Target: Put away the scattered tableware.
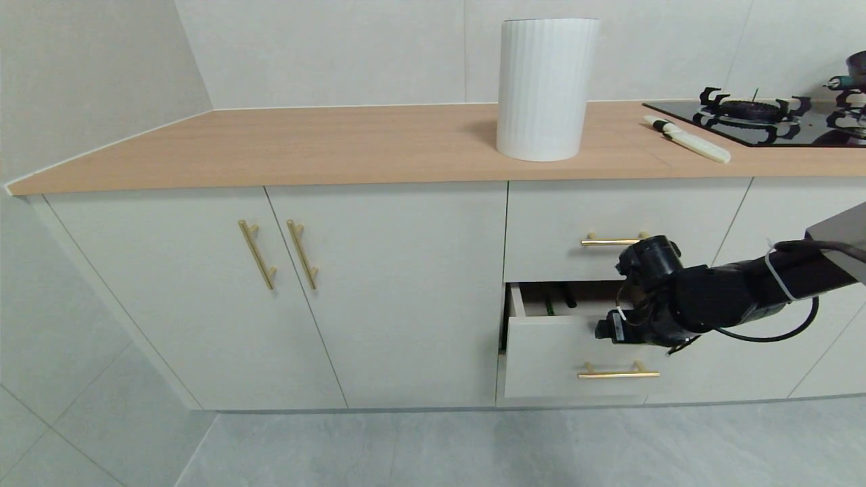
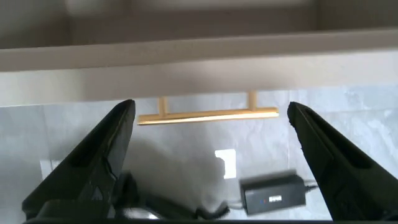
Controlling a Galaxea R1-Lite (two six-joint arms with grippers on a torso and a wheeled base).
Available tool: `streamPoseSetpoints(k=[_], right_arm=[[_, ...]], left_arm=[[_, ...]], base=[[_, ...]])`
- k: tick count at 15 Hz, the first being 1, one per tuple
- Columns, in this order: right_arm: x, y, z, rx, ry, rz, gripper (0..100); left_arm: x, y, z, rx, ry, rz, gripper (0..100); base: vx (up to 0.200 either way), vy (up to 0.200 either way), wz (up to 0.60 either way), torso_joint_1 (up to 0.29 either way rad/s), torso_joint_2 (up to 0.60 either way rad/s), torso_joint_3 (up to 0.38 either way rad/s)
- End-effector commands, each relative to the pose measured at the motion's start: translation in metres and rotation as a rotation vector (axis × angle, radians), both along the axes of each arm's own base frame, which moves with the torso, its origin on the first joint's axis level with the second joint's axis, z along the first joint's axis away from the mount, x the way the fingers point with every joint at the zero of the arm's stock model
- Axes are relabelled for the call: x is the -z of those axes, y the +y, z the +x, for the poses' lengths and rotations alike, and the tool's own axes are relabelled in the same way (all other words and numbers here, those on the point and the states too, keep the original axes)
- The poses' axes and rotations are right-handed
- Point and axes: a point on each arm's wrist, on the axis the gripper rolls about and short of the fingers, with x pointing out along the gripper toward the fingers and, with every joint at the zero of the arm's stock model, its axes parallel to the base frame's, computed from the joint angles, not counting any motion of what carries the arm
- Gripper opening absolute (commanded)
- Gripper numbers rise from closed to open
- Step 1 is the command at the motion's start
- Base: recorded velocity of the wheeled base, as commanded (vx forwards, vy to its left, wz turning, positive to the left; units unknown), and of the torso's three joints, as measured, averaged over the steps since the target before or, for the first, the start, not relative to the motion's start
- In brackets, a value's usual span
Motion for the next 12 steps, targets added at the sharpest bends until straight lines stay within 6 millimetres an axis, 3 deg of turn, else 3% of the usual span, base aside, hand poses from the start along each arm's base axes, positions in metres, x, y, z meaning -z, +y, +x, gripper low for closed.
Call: streamPoseSetpoints(k=[1,4,12], right_arm=[[0.011,-0.003,0.015,0.017,-0.002,0.011,100],[0.018,-0.004,0.026,0.031,-0.093,0.035,100],[0.044,-0.001,0.035,0.026,-0.299,0.083,100]], left_arm=[[0.0,0.0,0.0,-0.001,0.001,0.0,100],[0.0,0.0,0.0,-0.001,0.001,0.0,100],[0.0,0.0,0.0,-0.001,0.001,0.0,100]], base=[[0.0,0.0,0.0,0.0,0.0,0.0],[0.0,0.0,0.0,0.0,0.0,0.0],[0.0,0.0,0.0,0.0,0.0,0.0]])
